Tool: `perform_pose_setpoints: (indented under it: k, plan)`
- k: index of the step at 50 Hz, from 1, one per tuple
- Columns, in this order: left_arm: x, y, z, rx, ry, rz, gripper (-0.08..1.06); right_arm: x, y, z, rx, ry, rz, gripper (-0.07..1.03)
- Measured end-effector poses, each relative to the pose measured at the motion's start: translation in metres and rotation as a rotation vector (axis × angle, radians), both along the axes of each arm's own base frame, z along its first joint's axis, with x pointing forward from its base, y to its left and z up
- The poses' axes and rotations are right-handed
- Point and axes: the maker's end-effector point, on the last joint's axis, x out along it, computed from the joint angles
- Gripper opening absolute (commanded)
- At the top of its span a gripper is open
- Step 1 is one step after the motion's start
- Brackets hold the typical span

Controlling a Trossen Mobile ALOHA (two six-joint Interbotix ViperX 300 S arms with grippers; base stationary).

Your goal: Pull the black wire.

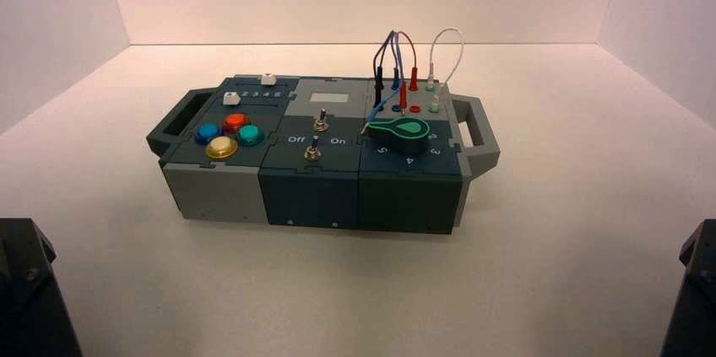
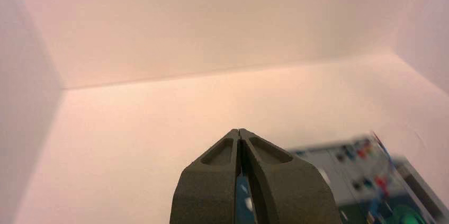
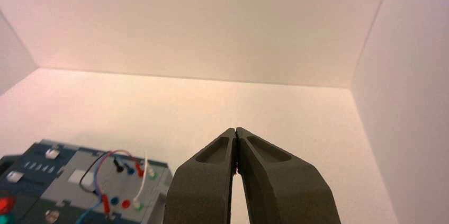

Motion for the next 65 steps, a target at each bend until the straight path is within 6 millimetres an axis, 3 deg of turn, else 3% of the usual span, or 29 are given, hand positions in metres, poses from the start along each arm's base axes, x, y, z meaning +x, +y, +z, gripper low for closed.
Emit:
perform_pose_setpoints:
  k: [14, 29, 46, 65]
  plan:
    - [-0.004, -0.031, -0.042, 0.106, 0.194, -0.151, -0.03, 0.003, 0.028, -0.022, -0.024, 0.162, 0.133, -0.02]
    - [-0.005, -0.050, -0.047, 0.134, 0.240, -0.222, -0.03, -0.001, 0.047, -0.050, -0.063, 0.338, 0.221, -0.02]
    - [0.000, -0.083, -0.067, 0.192, 0.336, -0.318, -0.03, -0.002, 0.058, -0.056, -0.072, 0.394, 0.269, -0.02]
    - [0.001, -0.083, -0.068, 0.195, 0.341, -0.318, -0.03, -0.003, 0.061, -0.055, -0.074, 0.392, 0.283, -0.02]
